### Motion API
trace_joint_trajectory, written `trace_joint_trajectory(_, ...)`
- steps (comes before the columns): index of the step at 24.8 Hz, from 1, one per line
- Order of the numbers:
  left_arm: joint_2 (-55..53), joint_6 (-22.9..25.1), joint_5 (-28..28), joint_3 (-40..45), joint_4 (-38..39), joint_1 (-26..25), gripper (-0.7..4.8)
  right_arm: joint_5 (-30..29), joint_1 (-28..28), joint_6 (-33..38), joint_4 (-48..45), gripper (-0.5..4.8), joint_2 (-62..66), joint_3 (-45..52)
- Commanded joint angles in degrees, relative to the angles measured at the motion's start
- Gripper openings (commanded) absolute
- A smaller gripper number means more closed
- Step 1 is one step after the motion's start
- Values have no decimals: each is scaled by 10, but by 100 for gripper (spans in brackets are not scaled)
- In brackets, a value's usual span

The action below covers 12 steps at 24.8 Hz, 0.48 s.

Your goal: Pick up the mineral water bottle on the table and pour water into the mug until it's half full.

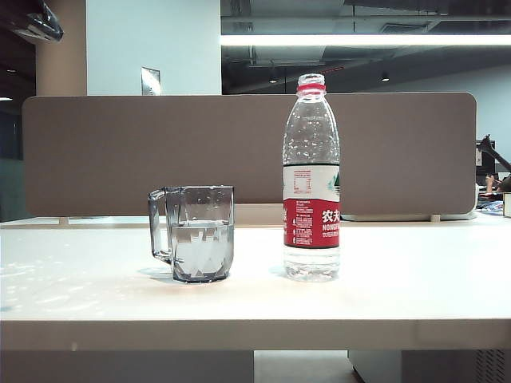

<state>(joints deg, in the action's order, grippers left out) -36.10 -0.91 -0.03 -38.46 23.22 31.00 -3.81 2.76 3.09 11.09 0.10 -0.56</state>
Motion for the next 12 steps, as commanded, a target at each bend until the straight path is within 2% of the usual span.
trace_joint_trajectory(1, 1, 1, 2, -2, -6, 0, -1, 0, 0, -3, -1, -5, 0, -1)
trace_joint_trajectory(12, 14, 1, 3, 3, -6, 0, -1, -3, 0, 0, -3, -5, 0, -1)
